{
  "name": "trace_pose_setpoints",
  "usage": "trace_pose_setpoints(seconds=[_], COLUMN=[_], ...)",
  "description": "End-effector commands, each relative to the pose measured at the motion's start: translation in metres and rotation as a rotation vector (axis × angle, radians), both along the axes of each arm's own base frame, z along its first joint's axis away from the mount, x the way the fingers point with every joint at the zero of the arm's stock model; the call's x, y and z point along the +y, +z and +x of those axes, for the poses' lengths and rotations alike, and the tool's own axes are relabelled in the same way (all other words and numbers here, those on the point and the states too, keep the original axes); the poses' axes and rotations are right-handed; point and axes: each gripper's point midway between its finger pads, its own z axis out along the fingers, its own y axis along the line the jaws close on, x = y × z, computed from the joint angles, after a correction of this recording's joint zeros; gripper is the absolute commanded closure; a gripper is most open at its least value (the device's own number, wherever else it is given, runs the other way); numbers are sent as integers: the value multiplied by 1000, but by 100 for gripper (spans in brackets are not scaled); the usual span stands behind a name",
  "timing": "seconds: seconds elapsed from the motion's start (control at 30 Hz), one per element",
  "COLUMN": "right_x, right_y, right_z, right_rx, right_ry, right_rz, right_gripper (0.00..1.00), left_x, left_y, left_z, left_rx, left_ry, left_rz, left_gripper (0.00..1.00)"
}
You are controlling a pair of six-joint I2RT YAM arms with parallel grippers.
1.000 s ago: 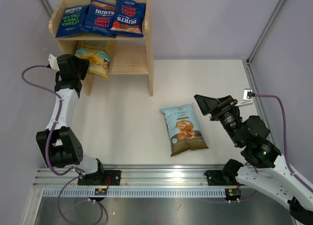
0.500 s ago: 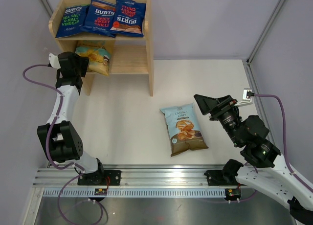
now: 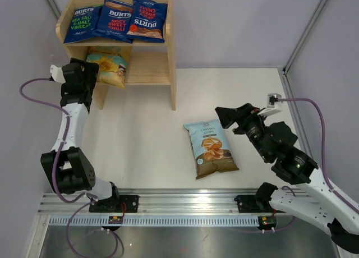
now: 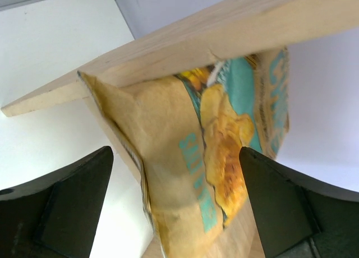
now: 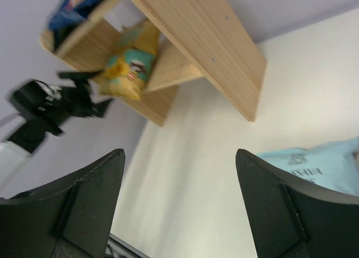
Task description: Place and organize the chips bags onto the shelf
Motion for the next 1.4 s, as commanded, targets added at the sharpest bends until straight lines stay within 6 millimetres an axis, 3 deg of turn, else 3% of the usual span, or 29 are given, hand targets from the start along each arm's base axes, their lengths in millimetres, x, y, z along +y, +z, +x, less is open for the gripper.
trace_pose_setpoints(seconds=[0.0,0.03,0.13,0.17,0.23,0.27,0.5,0.57,0.6,0.63,0.8,1.0,1.17,1.37], right_x=[11,23,32,19,23,7,-15,-21,-15,-23,-17,-17,-19,-8], right_y=[-6,-25,-51,-69,-95,-103,-171,-190,-194,-201,-219,-274,-312,-338], right_z=[11,24,38,61,71,86,119,127,125,131,137,144,136,117], right_rx=[39,98,211,272,334,355,489,538,540,562,573,697,773,817], right_ry=[28,46,145,111,210,176,262,279,338,334,450,456,452,519], right_rz=[-253,-337,-452,-465,-434,-426,-468,-453,-402,-366,-220,-160,-136,-33], right_gripper=[11,10,7,7,7,6,2,2,2,2,2,5,6,9], left_x=[3,2,-4,-5,-9,-10,-31,-52,-60,-68,-138,-210,-241,-258], left_y=[33,35,44,39,52,46,59,69,68,66,52,23,5,4], left_z=[-16,-20,-32,-36,-52,-59,-113,-121,-129,-132,-141,-162,-177,-196], left_rx=[-87,-93,-101,-86,-110,-88,-74,-159,-171,-170,-161,-121,-128,-159], left_ry=[16,14,-5,-13,-24,-30,-141,-245,-287,-321,-688,-955,-1094,-1204], left_rz=[37,38,40,37,58,73,196,218,247,258,320,342,286,258], left_gripper=[1,1,1,1,1,1,1,1,1,1,1,1,1,1])
